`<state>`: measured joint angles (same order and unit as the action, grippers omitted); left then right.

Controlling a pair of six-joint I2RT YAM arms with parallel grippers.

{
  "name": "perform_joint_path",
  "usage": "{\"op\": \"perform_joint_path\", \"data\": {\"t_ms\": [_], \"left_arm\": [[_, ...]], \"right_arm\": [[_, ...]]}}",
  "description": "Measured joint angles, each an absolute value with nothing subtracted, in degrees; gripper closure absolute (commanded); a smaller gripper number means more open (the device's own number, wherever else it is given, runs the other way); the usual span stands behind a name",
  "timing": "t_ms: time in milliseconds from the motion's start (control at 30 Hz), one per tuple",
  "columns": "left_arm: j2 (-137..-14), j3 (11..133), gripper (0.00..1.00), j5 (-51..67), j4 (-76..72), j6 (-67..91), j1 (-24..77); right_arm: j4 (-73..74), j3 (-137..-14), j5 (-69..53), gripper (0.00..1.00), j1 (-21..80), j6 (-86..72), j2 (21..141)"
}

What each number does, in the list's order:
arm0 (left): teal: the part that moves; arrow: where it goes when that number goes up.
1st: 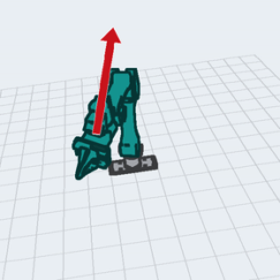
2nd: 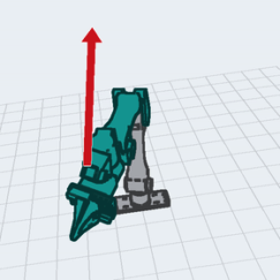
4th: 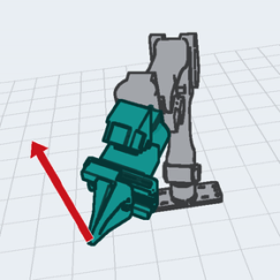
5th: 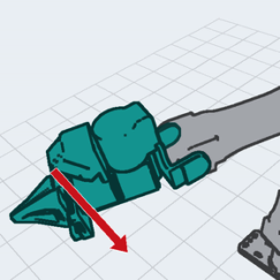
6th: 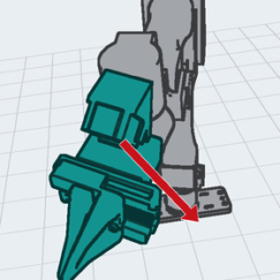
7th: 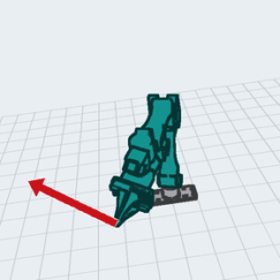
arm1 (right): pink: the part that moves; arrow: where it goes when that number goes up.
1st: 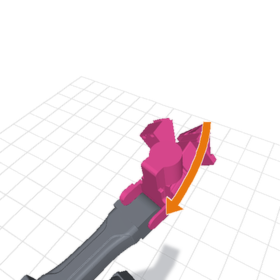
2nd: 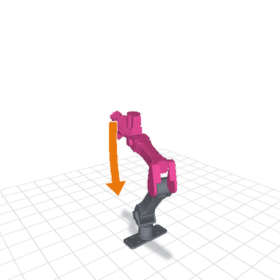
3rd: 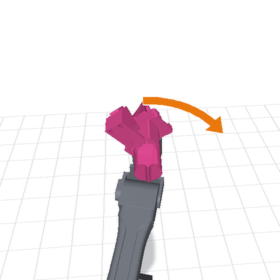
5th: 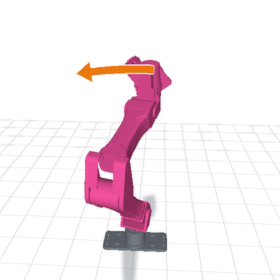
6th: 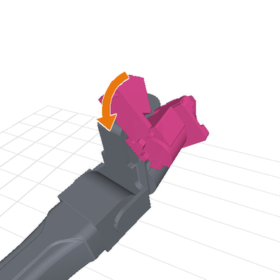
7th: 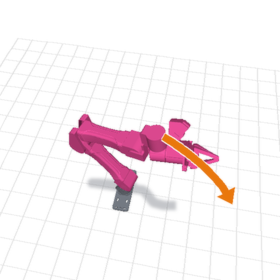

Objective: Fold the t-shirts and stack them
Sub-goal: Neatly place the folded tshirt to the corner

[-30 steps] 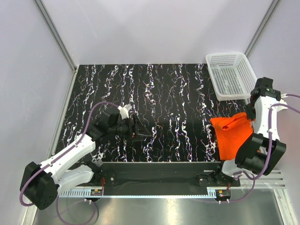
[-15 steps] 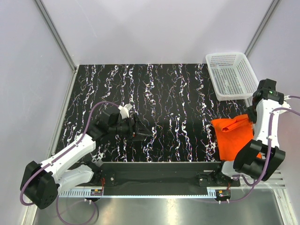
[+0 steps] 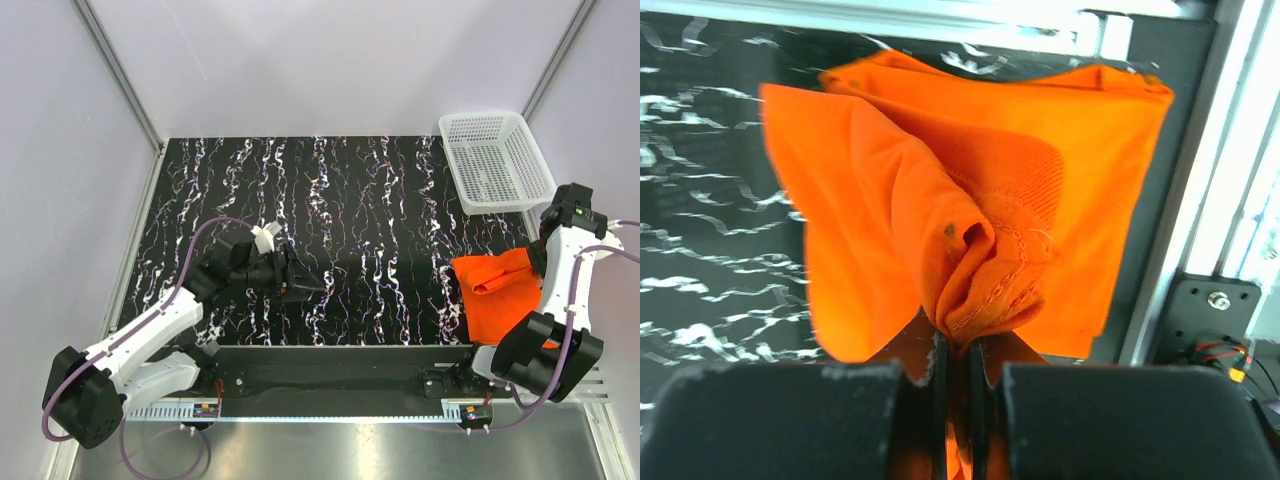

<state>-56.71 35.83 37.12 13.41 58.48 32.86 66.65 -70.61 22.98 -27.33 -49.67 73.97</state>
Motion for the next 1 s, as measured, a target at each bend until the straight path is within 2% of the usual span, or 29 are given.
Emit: {"op": "perform_joint_path", "data": {"t_ms": [733,767,867,900,967,1000], "left_arm": [[-55.5,34.0,0.23,37.8,13.2,59.0,31.9],[-55.5,33.9,0.23,37.8,13.2,59.0,31.9],[-55.5,33.5,0.22,37.8,13.1,59.0,31.8],[-55.5,33.2,0.23,37.8,13.0,59.0,31.8],[-55.4,32.8,0.22,37.8,13.0,59.2,31.8],[-55.2,32.5,0.23,37.8,13.0,59.4,31.8]], "right_arm": [[63.2,-56.8,25.1,0.99,-33.4,-46.2,71.5],[62.7,-56.1,25.3,0.91,-33.6,-46.0,71.5],[62.0,-54.6,26.0,0.75,-34.3,-45.2,71.5],[61.9,-54.4,26.1,0.55,-34.6,-45.1,71.5],[61.8,-54.3,26.8,0.31,-35.9,-44.9,71.5],[62.3,-54.5,27.7,0.24,-36.6,-44.9,71.5]]}}
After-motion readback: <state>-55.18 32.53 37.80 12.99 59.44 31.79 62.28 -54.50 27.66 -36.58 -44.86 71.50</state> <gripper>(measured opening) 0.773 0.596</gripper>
